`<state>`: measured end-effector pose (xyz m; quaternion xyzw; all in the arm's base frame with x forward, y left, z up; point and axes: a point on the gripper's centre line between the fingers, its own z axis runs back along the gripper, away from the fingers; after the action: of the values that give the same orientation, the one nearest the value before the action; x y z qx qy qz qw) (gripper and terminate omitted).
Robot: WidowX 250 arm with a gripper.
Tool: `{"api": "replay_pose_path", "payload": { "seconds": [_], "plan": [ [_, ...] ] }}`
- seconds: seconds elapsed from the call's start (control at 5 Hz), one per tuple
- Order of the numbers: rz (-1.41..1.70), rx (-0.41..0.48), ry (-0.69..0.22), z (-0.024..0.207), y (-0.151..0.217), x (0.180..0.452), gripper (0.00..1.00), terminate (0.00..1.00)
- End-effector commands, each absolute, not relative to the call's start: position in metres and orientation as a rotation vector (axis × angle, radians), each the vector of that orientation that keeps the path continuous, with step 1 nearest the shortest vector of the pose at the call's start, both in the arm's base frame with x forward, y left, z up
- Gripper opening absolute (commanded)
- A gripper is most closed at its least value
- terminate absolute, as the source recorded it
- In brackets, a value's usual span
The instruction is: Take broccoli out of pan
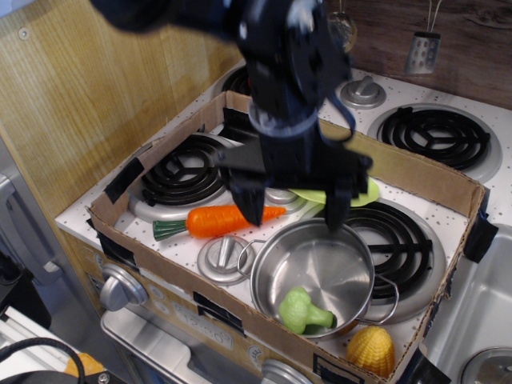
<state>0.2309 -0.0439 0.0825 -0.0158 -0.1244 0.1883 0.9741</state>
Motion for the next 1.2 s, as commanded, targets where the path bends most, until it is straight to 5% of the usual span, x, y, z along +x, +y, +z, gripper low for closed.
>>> {"api": "replay_pose_path", "payload": {
  "seconds": [0.0, 1.0],
  "plan": [
    [0.426, -0.096, -0.299, 0.067, -0.063, 0.230, 1.00, 0.00],
    [0.481, -0.145, -0.262, 0.028, -0.067, 0.220, 1.00, 0.00]
  ]
}}
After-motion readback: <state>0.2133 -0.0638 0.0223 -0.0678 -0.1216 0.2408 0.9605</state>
